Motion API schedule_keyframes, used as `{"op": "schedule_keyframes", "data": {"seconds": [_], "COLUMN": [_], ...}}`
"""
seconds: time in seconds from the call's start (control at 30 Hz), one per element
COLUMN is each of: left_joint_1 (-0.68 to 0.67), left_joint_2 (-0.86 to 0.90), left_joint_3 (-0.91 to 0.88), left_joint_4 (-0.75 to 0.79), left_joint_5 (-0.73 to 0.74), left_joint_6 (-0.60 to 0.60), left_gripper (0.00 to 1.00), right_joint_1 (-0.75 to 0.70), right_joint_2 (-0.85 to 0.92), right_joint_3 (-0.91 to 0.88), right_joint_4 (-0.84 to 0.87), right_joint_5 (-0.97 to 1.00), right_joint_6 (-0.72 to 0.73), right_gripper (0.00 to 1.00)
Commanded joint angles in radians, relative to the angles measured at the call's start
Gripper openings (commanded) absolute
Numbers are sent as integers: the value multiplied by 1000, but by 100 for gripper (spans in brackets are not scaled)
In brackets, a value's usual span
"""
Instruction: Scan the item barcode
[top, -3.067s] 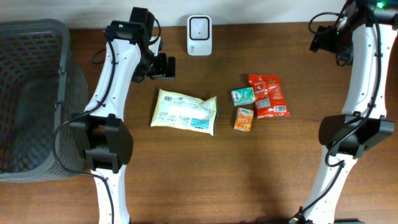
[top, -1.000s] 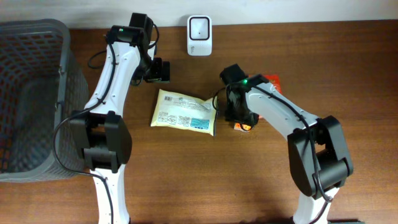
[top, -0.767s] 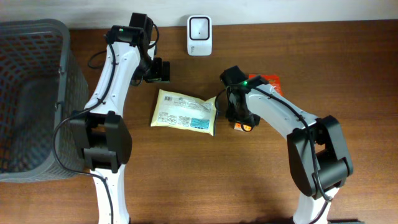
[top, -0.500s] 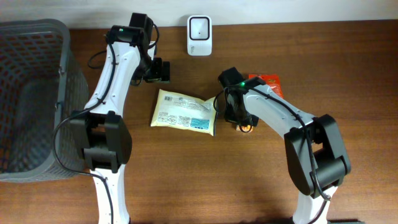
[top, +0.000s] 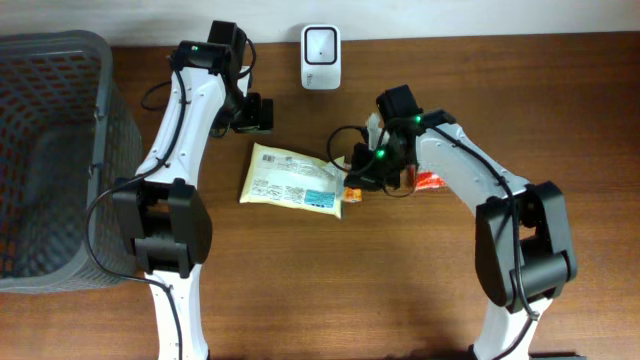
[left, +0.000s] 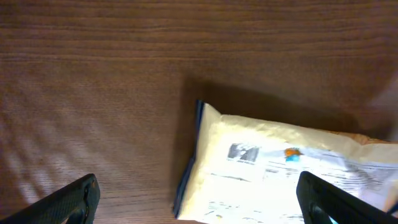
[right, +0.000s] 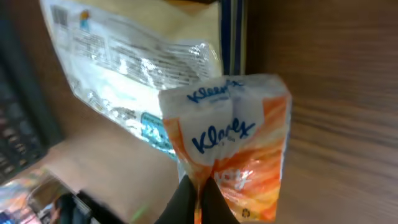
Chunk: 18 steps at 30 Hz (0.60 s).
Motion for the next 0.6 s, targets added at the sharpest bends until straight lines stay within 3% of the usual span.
{"op": "schedule_keyframes", "data": {"seconds": [0.0,0.23,0.33,0.43,0.57], "left_joint_1": [3,3,4,4,4], "left_joint_2": [4,4,4,4,4], "left_joint_3": [-8,-8,-8,-8,-8], "left_joint_4": [2,2,2,2,2], "left_joint_5": [-13,-13,-13,-13,-13], "left_joint_6": [-9,-9,-9,-9,-9], "left_gripper": [99,99,99,99,99], "right_joint_1": [-35,-206,-236,-250,-269], "right_joint_2": [6,6,6,5,3], "right_joint_3": [-82,-219,-236,-225,-66], "right_joint_4": [62,102,74,-1,-296], "right_joint_5": [-174,-225,-95,46,286], "right_joint_6": [-14,-68,-64,-58,-120], "right_gripper": [4,4,4,10,11]}}
